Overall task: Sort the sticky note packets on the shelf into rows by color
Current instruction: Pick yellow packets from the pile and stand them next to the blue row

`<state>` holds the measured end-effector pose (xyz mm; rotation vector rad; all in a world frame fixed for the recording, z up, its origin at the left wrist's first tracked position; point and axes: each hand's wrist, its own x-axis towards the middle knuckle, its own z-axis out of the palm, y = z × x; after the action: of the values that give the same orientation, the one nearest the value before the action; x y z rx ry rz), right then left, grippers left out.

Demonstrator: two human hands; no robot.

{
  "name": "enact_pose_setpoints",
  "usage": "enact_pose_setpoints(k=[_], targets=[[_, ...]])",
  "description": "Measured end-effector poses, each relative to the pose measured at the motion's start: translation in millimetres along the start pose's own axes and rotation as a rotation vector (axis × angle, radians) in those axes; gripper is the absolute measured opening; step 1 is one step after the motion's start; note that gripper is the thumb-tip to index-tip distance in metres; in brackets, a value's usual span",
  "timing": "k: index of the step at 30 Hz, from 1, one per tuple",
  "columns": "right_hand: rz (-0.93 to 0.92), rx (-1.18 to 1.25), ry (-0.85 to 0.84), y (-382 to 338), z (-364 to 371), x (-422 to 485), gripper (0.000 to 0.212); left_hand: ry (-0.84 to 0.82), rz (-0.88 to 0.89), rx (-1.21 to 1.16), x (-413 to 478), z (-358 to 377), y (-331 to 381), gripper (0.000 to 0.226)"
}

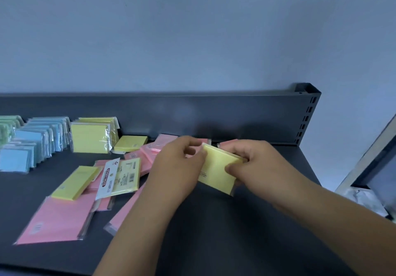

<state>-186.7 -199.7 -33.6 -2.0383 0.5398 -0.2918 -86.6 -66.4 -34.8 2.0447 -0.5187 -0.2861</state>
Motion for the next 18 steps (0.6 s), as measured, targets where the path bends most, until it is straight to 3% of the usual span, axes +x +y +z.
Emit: enact_pose_setpoints(k=[3,10,18], targets=[[-0.010,0.030,0.041,-3,-6,0,0.028,0.025,-0.005,-0.190,3,-9,-4,0.014],[0.029,0.185,0.131,-23,21,6,0.011,0.140,0.062,-0.312,1,-41,-25,0.016],[-0.027,0.223,0.137,-80,88,12,0.023,0.217,0.083,-0.481,13,-127,-56,0.013]])
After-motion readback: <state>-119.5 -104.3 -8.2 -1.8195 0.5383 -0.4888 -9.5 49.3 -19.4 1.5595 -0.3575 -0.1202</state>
